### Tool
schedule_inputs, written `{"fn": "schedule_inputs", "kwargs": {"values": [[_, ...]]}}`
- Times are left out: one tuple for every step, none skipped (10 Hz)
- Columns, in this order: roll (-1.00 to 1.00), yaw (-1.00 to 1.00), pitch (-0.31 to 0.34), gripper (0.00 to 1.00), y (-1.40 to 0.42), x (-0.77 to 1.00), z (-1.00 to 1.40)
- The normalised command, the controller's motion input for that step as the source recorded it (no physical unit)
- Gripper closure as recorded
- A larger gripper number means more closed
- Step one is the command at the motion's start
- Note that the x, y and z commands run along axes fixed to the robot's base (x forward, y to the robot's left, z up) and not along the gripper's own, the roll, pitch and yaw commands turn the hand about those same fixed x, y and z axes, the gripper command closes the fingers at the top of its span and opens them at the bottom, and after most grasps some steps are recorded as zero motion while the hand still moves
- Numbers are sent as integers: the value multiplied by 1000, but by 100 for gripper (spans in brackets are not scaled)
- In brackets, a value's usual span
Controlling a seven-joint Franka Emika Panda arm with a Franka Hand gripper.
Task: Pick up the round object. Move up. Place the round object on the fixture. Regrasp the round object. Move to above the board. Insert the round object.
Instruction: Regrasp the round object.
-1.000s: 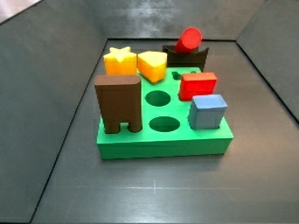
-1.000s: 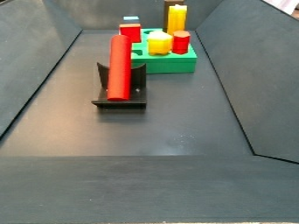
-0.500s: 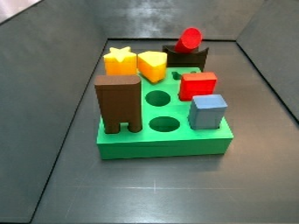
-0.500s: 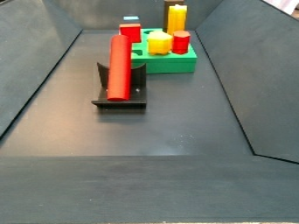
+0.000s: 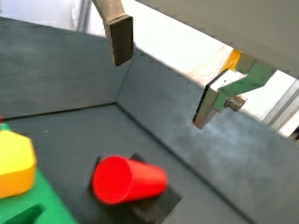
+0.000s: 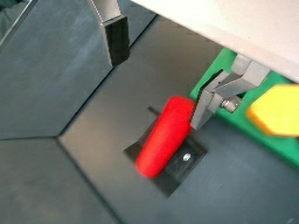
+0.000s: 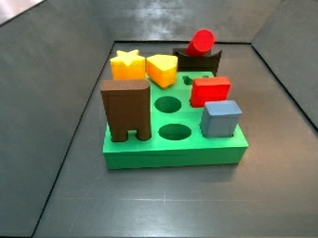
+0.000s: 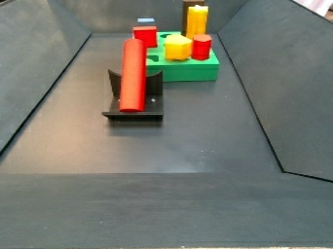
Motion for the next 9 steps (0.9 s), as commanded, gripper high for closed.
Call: {"fn": "schedule_inputs", "kwargs": {"values": [[1000, 105, 187, 0, -46, 108, -10], [1000, 136, 211, 0, -50, 110, -10], [1000, 181, 238, 0, -50, 111, -13], [818, 222, 226, 0, -55, 114, -13], [639, 244, 197, 0, -57, 118, -12], [402, 261, 150, 0, -58, 122, -13], [313, 265, 125, 0, -49, 122, -7], [215, 262, 69, 0, -44, 104, -4], [188, 250, 29, 0, -51, 94, -10]]}}
